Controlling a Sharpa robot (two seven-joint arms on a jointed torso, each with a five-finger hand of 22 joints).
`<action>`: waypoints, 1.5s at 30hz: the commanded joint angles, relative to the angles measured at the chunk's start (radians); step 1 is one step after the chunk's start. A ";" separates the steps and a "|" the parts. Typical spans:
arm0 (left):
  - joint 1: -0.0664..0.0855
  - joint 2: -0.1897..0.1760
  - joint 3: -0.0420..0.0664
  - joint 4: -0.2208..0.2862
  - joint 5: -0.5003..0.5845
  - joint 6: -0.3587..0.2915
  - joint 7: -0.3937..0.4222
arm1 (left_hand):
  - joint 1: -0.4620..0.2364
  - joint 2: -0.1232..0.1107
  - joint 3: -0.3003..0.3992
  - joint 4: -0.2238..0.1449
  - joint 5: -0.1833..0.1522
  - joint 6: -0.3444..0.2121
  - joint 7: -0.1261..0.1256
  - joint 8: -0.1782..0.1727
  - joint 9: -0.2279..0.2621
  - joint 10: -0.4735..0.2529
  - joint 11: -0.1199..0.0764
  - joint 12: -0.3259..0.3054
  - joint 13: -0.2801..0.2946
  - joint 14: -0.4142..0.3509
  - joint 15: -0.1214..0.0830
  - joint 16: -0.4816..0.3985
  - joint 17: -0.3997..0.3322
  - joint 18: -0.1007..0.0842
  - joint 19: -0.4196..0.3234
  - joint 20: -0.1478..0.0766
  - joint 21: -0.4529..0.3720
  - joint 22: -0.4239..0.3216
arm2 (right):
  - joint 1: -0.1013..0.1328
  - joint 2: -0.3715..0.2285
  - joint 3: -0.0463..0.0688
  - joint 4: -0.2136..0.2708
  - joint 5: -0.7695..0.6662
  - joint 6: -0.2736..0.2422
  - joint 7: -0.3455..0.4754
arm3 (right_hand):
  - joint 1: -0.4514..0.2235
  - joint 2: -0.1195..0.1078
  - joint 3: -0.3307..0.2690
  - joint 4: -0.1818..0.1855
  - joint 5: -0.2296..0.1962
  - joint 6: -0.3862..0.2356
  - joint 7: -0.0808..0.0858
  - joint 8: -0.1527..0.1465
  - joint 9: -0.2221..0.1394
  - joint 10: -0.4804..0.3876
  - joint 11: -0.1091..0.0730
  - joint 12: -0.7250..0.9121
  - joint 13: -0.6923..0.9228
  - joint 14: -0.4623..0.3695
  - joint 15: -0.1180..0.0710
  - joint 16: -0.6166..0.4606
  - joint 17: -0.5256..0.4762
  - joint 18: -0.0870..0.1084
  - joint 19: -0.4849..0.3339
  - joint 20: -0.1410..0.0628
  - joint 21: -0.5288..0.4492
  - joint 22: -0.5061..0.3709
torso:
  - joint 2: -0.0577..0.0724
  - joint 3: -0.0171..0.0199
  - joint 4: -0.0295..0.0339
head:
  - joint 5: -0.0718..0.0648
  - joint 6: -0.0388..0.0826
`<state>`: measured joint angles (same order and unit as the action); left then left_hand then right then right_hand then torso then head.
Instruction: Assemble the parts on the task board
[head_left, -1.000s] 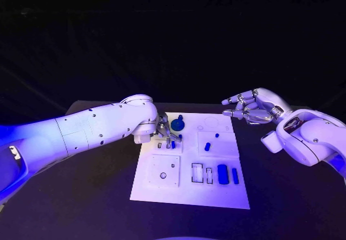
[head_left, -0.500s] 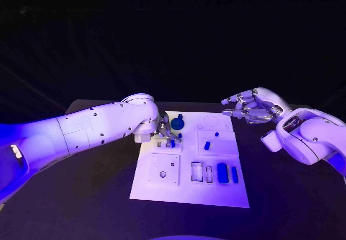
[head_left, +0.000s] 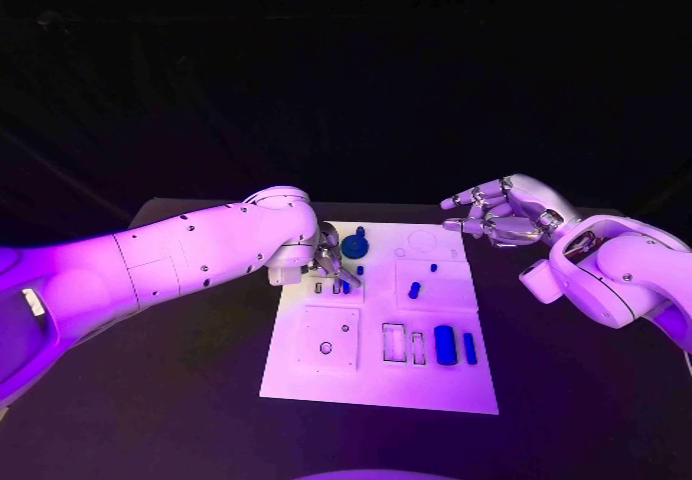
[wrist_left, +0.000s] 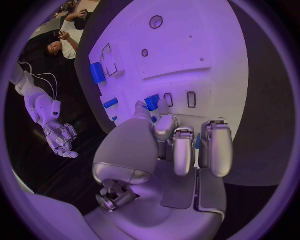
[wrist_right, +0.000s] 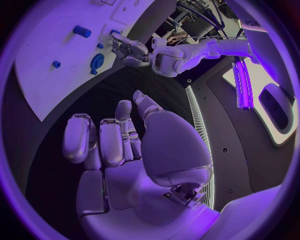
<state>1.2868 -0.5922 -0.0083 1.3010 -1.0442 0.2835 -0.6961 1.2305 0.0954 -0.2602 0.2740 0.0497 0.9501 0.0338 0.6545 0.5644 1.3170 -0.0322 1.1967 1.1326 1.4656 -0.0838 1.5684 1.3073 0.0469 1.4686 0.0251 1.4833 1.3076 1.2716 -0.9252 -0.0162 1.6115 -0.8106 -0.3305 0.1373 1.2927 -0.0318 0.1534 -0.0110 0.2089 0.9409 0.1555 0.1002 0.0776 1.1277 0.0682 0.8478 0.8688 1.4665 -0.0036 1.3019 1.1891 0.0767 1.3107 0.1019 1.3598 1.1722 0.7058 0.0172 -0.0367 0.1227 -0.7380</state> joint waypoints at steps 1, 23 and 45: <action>0.001 0.003 0.000 -0.001 0.010 0.025 -0.002 | 0.025 0.005 0.006 -0.012 -0.002 -0.008 0.001 0.008 0.006 0.008 -0.001 0.005 0.002 0.105 -0.008 0.002 0.263 -0.014 0.039 -0.007 0.000 0.122 | -0.001 0.002 0.000 0.000 -0.010 0.017 0.000 | 0.005 0.002 -0.003 -0.003 0.006 0.007 -0.002 0.005 0.001 -0.002 -0.005 -0.004 -0.001 0.023 -0.009 -0.007 -0.001 0.013 -0.003 -0.004 -0.006 -0.001 | 0.000 0.0001 0.0001 | 0.000 -0.003; 0.001 -0.021 0.000 0.016 0.065 -0.020 0.013 | 0.162 -0.171 0.732 -0.098 0.046 -0.048 0.011 -0.057 0.058 -0.017 0.016 -0.079 -0.056 0.105 -0.002 0.002 0.263 -0.008 0.030 -0.004 -0.017 0.109 | -0.002 0.007 -0.001 -0.005 -0.008 0.028 0.002 | 0.008 0.003 -0.002 -0.004 0.007 0.007 -0.001 0.005 0.001 -0.004 -0.005 -0.006 -0.004 0.022 -0.009 -0.009 -0.002 0.014 -0.006 -0.004 -0.009 -0.005 | 0.000 0.0013 0.0016 | 0.003 -0.009; -0.007 -0.060 0.000 0.055 0.014 -0.137 0.021 | 0.043 -0.247 0.973 -0.170 0.046 -0.046 0.010 -0.032 0.121 0.007 0.004 -0.057 -0.034 0.105 -0.003 0.002 0.263 -0.010 0.035 -0.002 -0.014 0.119 | -0.003 0.012 -0.002 -0.010 -0.004 0.035 0.008 | 0.007 0.003 -0.003 -0.004 0.007 0.006 -0.001 0.005 0.000 -0.006 -0.004 -0.010 -0.008 0.021 -0.009 -0.012 -0.006 0.015 -0.009 -0.005 -0.013 -0.011 | 0.001 0.0000 -0.0001 | 0.015 -0.015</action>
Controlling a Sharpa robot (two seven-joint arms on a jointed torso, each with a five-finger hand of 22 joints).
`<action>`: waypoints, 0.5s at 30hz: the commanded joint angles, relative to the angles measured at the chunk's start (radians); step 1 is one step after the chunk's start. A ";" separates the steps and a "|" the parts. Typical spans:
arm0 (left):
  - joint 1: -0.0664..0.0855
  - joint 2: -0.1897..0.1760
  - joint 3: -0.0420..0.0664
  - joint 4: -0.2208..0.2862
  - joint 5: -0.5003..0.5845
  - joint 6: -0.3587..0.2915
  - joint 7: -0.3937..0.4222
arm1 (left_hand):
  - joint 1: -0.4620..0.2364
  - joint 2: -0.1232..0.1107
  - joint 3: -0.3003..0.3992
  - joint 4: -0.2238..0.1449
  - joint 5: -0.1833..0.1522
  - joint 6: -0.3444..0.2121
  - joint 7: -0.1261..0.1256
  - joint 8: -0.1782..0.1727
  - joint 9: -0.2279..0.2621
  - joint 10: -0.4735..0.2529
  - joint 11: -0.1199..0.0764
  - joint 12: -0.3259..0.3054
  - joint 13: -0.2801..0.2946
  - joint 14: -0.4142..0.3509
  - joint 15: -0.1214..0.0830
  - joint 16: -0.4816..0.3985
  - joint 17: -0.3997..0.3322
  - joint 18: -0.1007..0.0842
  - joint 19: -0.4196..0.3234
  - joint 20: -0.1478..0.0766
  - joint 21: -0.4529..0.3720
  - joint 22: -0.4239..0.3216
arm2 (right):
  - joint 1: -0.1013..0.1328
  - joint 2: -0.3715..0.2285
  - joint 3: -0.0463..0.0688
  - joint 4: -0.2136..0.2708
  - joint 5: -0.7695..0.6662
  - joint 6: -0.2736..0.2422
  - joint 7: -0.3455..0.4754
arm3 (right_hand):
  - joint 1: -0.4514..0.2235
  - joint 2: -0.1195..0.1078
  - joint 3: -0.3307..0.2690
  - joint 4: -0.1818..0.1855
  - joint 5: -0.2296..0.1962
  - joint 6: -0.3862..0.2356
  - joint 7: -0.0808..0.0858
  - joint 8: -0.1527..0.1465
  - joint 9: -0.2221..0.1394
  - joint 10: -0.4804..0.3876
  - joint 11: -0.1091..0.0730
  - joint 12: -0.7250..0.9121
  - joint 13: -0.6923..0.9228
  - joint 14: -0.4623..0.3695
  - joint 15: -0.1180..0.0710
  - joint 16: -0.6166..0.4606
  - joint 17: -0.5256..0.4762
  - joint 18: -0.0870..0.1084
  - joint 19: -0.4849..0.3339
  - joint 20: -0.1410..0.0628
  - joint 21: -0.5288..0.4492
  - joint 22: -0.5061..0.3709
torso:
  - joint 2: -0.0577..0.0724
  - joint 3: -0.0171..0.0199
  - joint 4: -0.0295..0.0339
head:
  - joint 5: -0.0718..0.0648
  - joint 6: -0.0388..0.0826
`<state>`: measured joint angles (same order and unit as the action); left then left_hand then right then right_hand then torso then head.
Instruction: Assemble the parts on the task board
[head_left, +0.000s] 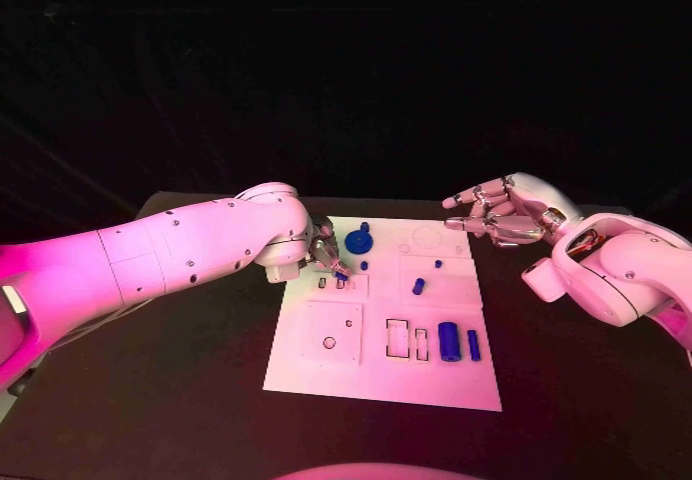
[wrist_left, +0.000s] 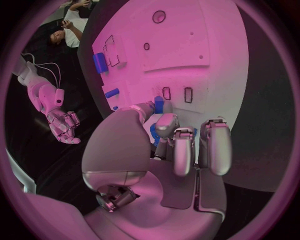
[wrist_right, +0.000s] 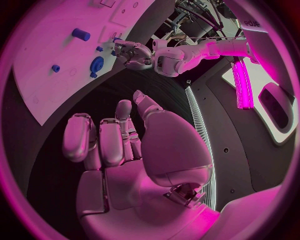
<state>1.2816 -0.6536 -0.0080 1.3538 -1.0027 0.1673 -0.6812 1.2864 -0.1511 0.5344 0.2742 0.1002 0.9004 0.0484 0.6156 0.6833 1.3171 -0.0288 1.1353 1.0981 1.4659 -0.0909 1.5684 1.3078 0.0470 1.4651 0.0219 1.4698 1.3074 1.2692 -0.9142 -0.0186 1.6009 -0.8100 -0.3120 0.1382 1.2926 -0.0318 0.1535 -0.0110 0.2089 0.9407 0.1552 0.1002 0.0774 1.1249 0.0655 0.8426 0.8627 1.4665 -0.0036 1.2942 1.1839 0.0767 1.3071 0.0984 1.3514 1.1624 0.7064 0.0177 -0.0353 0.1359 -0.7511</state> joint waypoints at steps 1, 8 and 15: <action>-0.003 0.002 0.000 0.002 -0.033 -0.017 0.004 | -0.014 -0.001 0.179 -0.171 -0.005 0.004 -0.004 0.008 0.003 0.007 0.000 0.005 0.000 0.105 0.004 0.002 0.263 -0.010 0.039 0.001 -0.001 0.119 | -0.001 0.001 0.000 0.000 -0.006 0.017 0.008 | 0.007 0.003 -0.003 -0.004 0.007 0.006 -0.001 0.005 0.000 -0.004 -0.002 -0.005 -0.001 0.021 -0.009 -0.005 -0.001 0.015 -0.006 -0.001 -0.004 -0.001 | 0.001 -0.0006 -0.0018 | 0.001 -0.003; -0.012 0.000 0.000 -0.001 -0.059 0.022 -0.006 | -0.018 -0.001 0.183 -0.172 -0.005 0.004 -0.005 0.009 0.005 0.005 0.000 0.000 -0.005 0.105 0.003 0.002 0.263 -0.010 0.038 0.001 -0.002 0.117 | -0.001 -0.001 0.000 0.001 -0.021 0.017 0.009 | 0.007 0.003 -0.003 -0.004 0.007 0.006 -0.001 0.005 0.000 -0.004 -0.002 -0.005 -0.001 0.021 -0.009 -0.005 -0.001 0.015 -0.006 -0.001 -0.004 -0.001 | -0.001 -0.0005 -0.0013 | 0.001 -0.008; -0.015 -0.003 -0.001 -0.002 -0.069 0.064 -0.009 | -0.036 -0.003 0.193 -0.176 -0.006 0.007 -0.008 0.017 0.015 0.002 -0.002 -0.008 -0.015 0.105 0.002 0.002 0.263 -0.010 0.038 0.000 -0.003 0.117 | -0.001 -0.002 0.000 0.001 -0.027 0.017 0.009 | 0.004 0.004 -0.005 -0.002 0.005 0.005 0.000 0.004 0.000 -0.005 -0.001 -0.006 -0.004 0.021 -0.008 -0.006 -0.002 0.016 -0.007 -0.001 -0.006 -0.003 | 0.000 -0.0002 -0.0018 | 0.005 -0.008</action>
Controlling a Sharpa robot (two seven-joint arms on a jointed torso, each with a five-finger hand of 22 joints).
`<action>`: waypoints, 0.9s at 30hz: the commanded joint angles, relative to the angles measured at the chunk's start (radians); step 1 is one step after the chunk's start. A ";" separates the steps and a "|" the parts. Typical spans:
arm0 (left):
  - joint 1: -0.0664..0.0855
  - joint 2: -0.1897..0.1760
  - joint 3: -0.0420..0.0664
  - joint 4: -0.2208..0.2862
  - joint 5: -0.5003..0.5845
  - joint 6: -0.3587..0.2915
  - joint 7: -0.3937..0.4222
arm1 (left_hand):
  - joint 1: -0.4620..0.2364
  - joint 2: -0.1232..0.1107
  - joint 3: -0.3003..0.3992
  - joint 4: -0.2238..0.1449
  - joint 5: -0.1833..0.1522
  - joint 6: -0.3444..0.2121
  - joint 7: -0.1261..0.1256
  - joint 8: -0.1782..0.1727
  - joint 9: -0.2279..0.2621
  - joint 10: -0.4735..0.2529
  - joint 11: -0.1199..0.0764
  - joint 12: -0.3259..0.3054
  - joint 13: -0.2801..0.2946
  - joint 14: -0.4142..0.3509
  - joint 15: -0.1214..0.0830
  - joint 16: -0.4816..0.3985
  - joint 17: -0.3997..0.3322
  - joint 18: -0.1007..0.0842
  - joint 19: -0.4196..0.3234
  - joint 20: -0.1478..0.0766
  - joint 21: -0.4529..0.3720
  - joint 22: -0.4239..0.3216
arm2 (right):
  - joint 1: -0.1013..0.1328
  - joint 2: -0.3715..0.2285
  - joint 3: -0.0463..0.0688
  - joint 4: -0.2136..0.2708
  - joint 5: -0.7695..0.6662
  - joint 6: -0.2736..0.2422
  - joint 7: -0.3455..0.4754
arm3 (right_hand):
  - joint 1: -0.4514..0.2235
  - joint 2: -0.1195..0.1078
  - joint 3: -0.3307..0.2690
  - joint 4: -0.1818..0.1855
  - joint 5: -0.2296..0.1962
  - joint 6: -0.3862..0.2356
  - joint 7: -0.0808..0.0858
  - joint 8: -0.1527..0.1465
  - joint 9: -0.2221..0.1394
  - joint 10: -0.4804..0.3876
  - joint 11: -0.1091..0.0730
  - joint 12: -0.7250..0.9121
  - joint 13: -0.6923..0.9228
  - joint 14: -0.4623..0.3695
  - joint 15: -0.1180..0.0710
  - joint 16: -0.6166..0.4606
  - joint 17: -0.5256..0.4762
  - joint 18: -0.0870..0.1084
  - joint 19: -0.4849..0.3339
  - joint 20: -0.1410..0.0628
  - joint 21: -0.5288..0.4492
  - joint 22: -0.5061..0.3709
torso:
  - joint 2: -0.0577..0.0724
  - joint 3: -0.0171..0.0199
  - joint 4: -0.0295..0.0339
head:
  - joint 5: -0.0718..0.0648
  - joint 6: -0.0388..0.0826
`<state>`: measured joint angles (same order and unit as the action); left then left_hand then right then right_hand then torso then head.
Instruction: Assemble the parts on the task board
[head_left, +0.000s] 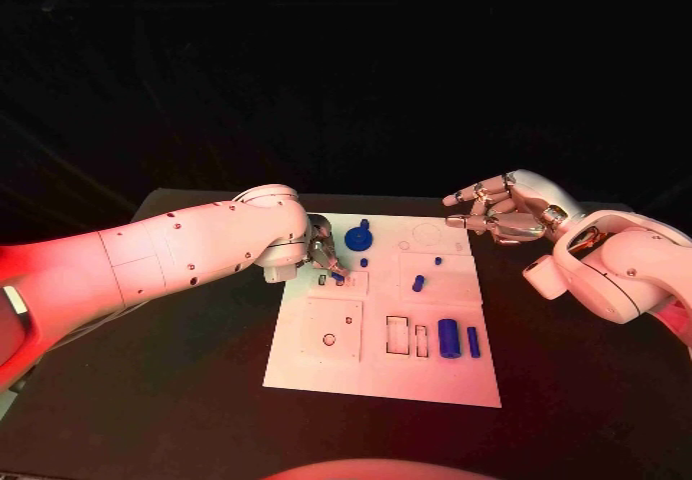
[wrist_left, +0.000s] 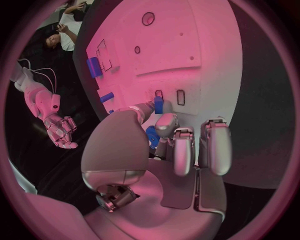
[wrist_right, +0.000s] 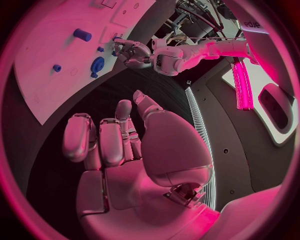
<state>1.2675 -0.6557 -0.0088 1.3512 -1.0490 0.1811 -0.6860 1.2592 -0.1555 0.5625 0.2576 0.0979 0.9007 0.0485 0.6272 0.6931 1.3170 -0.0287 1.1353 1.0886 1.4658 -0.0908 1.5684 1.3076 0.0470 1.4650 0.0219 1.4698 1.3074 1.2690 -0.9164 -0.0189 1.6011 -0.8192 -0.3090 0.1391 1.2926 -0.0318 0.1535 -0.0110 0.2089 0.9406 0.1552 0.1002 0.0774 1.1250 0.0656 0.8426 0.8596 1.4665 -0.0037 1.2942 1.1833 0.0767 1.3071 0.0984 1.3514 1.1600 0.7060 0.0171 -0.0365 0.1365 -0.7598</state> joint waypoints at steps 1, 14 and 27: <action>-0.001 -0.001 0.000 0.001 -0.023 0.056 -0.005 | -0.010 0.001 0.166 -0.160 -0.003 0.007 -0.008 0.007 0.006 0.001 -0.002 -0.010 -0.009 0.105 0.002 0.002 0.263 -0.010 0.038 0.000 -0.003 0.116 | -0.001 0.000 0.000 0.001 -0.018 0.014 0.008 | 0.004 0.004 -0.005 -0.002 0.005 0.005 0.000 0.004 0.000 -0.005 -0.001 -0.006 -0.001 0.021 -0.008 -0.006 -0.001 0.016 -0.007 -0.001 -0.006 -0.001 | 0.000 0.0005 -0.0005 | 0.004 0.001; -0.004 0.001 -0.001 0.003 -0.053 0.118 -0.006 | -0.040 -0.002 0.183 -0.167 0.001 0.007 -0.011 0.016 0.019 -0.022 -0.005 -0.061 -0.065 0.105 0.000 0.002 0.263 -0.009 0.036 -0.002 -0.007 0.114 | -0.001 -0.001 0.000 -0.003 -0.020 0.013 0.009 | 0.004 0.004 -0.006 -0.001 0.004 0.004 0.000 0.004 0.000 -0.008 -0.001 -0.011 -0.006 0.020 -0.008 -0.009 -0.004 0.017 -0.010 -0.001 -0.010 -0.006 | 0.000 0.0007 -0.0008 | 0.003 -0.001; -0.006 0.008 -0.007 -0.004 -0.055 0.107 -0.006 | -0.066 0.003 0.181 -0.165 -0.001 0.012 -0.015 0.024 0.027 -0.014 -0.008 -0.064 -0.072 0.105 -0.003 0.002 0.263 -0.010 0.038 -0.004 -0.005 0.117 | -0.001 -0.002 0.000 -0.002 -0.020 0.013 0.010 | 0.004 0.004 -0.006 -0.001 0.004 0.004 0.000 0.004 0.000 -0.009 0.000 -0.011 -0.006 0.019 -0.008 -0.011 -0.007 0.017 -0.012 -0.001 -0.011 -0.008 | 0.001 0.0008 -0.0013 | 0.004 -0.003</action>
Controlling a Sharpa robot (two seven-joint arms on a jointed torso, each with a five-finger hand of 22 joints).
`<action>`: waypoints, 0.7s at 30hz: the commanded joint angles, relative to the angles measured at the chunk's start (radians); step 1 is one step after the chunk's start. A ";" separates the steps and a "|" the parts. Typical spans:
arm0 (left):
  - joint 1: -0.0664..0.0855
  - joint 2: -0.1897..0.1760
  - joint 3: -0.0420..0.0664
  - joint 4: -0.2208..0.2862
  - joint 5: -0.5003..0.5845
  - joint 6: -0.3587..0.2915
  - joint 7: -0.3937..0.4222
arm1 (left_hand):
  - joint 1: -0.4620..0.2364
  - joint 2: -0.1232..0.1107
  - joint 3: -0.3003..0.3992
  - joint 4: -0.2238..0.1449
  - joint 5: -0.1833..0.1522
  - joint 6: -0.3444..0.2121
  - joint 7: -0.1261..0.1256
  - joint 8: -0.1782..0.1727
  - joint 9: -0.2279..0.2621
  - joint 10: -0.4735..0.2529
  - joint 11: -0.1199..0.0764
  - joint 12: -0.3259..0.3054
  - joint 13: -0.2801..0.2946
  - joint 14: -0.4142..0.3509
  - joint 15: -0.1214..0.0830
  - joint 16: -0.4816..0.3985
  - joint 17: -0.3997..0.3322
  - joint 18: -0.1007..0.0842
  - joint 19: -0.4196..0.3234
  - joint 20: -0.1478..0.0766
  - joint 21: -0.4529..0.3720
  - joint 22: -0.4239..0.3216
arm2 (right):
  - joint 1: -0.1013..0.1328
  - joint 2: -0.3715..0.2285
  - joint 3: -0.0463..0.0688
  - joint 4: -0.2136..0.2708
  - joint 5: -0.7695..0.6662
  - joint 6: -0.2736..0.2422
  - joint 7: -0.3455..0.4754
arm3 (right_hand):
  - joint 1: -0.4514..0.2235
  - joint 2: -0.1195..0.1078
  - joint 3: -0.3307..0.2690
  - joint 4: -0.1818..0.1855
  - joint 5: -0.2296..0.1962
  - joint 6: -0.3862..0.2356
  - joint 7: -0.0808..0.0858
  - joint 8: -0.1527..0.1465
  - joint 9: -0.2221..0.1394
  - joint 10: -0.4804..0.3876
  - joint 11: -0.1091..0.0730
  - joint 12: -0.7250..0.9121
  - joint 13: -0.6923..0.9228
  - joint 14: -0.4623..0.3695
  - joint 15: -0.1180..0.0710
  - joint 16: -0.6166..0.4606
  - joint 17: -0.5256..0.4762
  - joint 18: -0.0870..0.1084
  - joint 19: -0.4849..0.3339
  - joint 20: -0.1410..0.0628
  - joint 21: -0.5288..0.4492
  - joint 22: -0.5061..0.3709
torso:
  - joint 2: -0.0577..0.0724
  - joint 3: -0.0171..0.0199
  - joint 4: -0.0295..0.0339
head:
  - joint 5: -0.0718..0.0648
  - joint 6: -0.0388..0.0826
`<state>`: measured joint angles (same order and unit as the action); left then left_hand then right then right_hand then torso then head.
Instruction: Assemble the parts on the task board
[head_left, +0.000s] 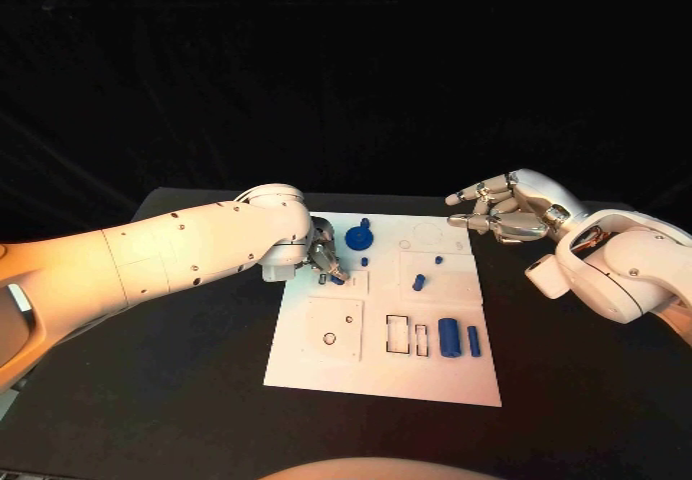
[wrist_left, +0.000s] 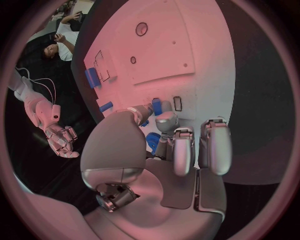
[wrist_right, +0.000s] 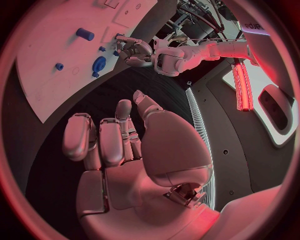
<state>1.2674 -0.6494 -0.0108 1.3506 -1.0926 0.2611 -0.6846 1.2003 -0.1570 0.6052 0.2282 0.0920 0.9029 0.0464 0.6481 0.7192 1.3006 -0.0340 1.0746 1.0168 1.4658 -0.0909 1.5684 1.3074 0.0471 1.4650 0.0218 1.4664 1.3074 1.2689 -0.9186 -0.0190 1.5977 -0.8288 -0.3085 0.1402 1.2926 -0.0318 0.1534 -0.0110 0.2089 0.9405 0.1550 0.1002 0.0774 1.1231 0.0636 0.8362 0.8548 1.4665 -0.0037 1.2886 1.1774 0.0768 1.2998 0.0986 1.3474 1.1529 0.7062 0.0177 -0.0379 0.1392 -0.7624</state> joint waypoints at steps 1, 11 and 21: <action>-0.006 0.002 -0.006 -0.003 -0.012 0.026 -0.008 | -0.010 0.005 0.138 -0.135 0.005 0.011 -0.014 0.004 0.002 0.003 -0.003 -0.003 0.000 0.105 -0.003 0.002 0.263 -0.010 0.038 -0.004 -0.001 0.119 | -0.001 0.000 0.000 0.001 -0.010 0.013 0.009 | 0.004 0.004 -0.006 -0.001 0.004 0.004 0.001 0.004 0.000 -0.007 0.001 -0.005 -0.001 0.019 -0.008 -0.006 -0.001 0.017 -0.004 -0.001 -0.007 -0.001 | 0.001 0.0001 0.0001 | 0.002 -0.001; -0.006 0.009 -0.007 -0.011 -0.007 0.023 -0.008 | -0.125 0.021 0.099 -0.077 0.004 0.039 -0.025 0.012 0.008 0.023 -0.011 0.011 0.007 0.105 -0.010 0.002 0.263 -0.013 0.045 -0.010 0.007 0.131 | -0.001 0.001 0.000 0.001 -0.010 0.015 0.008 | 0.004 0.005 -0.007 -0.001 0.004 0.004 0.001 0.004 -0.001 -0.007 0.002 -0.006 -0.002 0.018 -0.008 -0.009 -0.005 0.018 -0.008 -0.001 -0.010 -0.006 | 0.001 0.0008 -0.0009 | 0.003 -0.003; -0.006 0.017 -0.007 -0.016 -0.007 0.030 -0.007 | -0.177 0.009 0.070 -0.067 0.003 0.055 -0.031 0.011 0.009 0.033 -0.017 0.023 0.015 0.105 -0.015 0.002 0.263 -0.015 0.049 -0.015 0.012 0.139 | -0.001 0.002 0.000 0.001 -0.009 0.016 0.008 | 0.002 0.005 -0.008 0.000 0.004 0.004 0.001 0.004 -0.001 -0.009 0.002 -0.007 -0.004 0.017 -0.007 -0.010 -0.005 0.019 -0.009 -0.001 -0.011 -0.008 | 0.000 0.0005 -0.0003 | 0.000 -0.006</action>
<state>1.2669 -0.6362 -0.0136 1.3337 -1.0995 0.2612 -0.6868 1.0333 -0.1473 0.6814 0.1596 0.0983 0.9491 0.0210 0.6614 0.7290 1.3247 -0.0506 1.0954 1.0304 1.4657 -0.0983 1.5684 1.3073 0.0470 1.4650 0.0143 1.4746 1.3074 1.2689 -0.9179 -0.0191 1.5978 -0.8297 -0.3063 0.1403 1.2926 -0.0319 0.1535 -0.0110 0.2089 0.9391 0.1537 0.1002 0.0774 1.1194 0.0674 0.8362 0.8517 1.4665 -0.0037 1.2847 1.1735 0.0768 1.2999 0.0986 1.3427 1.1460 0.7067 0.0184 -0.0384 0.1405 -0.7675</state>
